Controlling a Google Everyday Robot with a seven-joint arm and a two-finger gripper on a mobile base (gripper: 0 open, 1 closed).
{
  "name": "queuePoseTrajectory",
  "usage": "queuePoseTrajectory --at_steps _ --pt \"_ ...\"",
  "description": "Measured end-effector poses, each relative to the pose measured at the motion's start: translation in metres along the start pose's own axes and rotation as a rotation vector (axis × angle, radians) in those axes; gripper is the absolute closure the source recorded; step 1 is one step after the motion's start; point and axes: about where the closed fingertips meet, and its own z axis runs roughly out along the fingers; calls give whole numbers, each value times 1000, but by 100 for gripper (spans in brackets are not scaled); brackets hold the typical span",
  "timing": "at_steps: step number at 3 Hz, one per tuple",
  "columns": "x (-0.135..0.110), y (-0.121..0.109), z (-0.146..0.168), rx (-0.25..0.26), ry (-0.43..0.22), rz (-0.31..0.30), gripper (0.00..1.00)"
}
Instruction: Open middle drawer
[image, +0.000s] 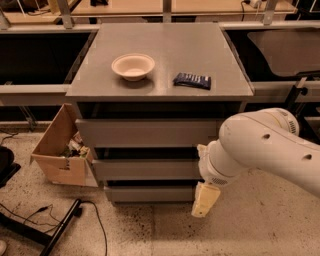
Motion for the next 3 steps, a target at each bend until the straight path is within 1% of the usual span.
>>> queuePoseTrajectory --at_steps 1,2,3 --pt "0 0 -1 -1 1 -1 0" --pt "14 -8 27 -1 6 21 0" --pt "36 -25 78 -4 66 4 0"
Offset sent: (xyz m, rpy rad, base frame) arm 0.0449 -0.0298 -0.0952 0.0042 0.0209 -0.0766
